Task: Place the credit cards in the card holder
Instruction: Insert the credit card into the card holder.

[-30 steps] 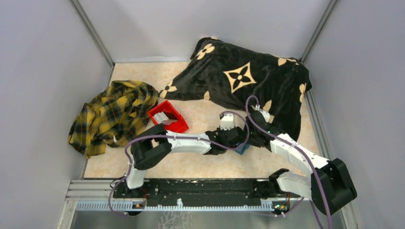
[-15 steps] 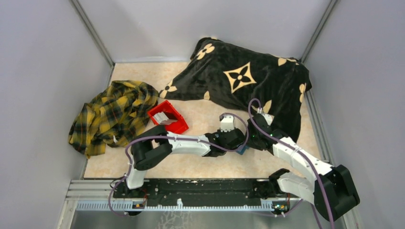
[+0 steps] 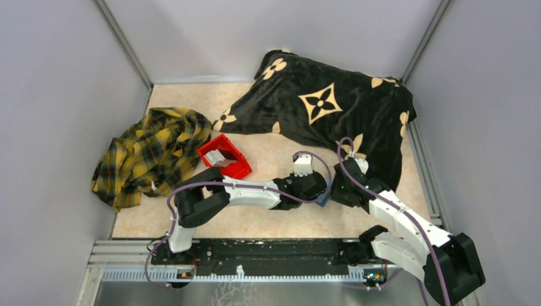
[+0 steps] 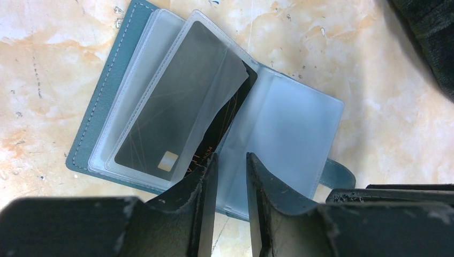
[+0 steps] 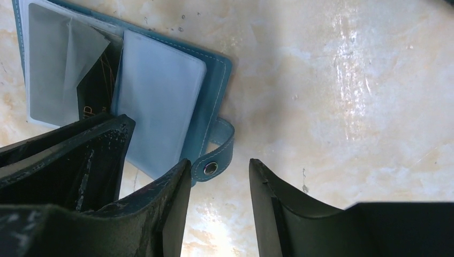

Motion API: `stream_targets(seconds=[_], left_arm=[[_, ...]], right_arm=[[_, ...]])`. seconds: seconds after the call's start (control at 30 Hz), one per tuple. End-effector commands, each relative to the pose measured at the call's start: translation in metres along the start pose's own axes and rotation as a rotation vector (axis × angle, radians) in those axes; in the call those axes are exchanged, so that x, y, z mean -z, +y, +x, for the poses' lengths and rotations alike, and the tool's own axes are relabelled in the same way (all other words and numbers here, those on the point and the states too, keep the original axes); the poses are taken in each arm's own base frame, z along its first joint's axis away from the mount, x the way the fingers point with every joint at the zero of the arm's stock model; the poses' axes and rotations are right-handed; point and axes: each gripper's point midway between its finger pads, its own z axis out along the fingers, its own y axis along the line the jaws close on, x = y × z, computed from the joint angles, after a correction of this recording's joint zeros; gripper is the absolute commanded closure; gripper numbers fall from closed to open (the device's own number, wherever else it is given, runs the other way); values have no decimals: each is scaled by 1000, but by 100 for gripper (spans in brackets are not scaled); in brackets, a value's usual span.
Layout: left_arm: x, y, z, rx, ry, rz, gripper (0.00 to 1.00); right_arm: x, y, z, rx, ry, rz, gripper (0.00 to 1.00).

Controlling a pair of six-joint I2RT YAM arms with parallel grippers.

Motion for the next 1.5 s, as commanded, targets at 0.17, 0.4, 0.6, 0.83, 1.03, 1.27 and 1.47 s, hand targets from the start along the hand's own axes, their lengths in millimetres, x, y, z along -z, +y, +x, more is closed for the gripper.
stream_targets(seconds=[0.17,0.4,0.6,0.83,1.03,1.27,1.47], left_arm=[[-5,72,80,-152,238,-164,66],[-5,75,85,-154,252,-168,66],[-5,78,88,-151,259,-168,66],[-5,81,92,-152,266,-172,66],[-6,84,97,-156,279,-175,66],[-5,89,100,-152,283,-181,66],[-5,93,104,-151,290,-187,66]], right_arm=[[2,-4,3,-90,-13,-2,56],[0,-8,18,-139,14,-17,57],[8,-6,14,-180,-16,-48,57],[45,26,-26,-221,-118,-180,58],[54,41,-55,-221,-190,-194,54],[38,44,-70,-221,-198,-128,51],[14,28,-66,-273,-165,-105,50]])
